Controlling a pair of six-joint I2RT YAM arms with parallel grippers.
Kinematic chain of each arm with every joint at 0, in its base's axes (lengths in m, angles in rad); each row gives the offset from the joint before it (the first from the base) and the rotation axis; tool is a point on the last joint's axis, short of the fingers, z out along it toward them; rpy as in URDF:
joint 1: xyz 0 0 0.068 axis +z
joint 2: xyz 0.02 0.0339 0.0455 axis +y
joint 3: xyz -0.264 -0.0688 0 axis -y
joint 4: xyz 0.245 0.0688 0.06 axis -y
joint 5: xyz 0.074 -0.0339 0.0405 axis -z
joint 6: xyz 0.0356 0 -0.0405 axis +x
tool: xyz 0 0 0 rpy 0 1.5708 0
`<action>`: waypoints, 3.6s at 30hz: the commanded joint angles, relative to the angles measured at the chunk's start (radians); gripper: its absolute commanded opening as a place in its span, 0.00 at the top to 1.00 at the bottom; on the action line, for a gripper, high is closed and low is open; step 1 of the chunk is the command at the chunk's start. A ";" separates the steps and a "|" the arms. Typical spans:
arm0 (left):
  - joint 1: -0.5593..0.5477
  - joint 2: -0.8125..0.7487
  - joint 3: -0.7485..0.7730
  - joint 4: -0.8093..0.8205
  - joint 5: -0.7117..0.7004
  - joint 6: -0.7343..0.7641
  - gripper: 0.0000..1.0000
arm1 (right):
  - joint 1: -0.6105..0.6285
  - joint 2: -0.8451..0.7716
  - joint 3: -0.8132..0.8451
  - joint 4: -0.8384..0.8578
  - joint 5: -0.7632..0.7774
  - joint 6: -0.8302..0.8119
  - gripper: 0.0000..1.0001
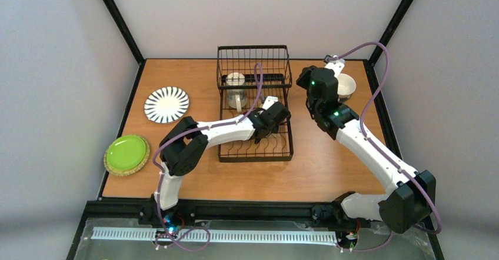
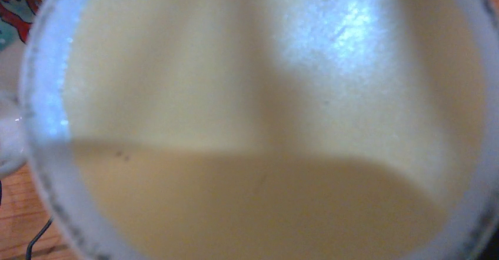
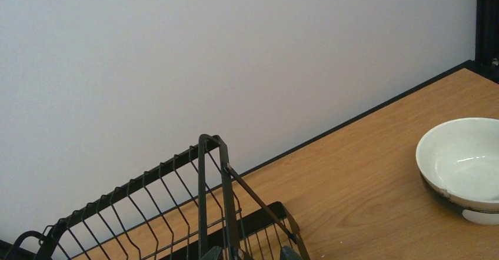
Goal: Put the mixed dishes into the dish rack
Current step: Place the upside down cup on the dish rack, then move the cup to the dish rack.
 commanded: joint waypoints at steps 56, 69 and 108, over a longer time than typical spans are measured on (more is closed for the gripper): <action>0.075 0.017 0.033 0.028 0.022 -0.144 0.15 | -0.011 -0.024 -0.015 -0.021 0.011 -0.041 0.44; 0.011 -0.078 0.003 -0.006 0.004 -0.120 0.08 | -0.011 -0.097 -0.002 -0.083 0.014 -0.066 0.43; -0.049 -0.704 -0.731 0.352 -0.220 -0.174 0.12 | 0.216 0.041 -0.439 0.201 0.047 0.000 0.98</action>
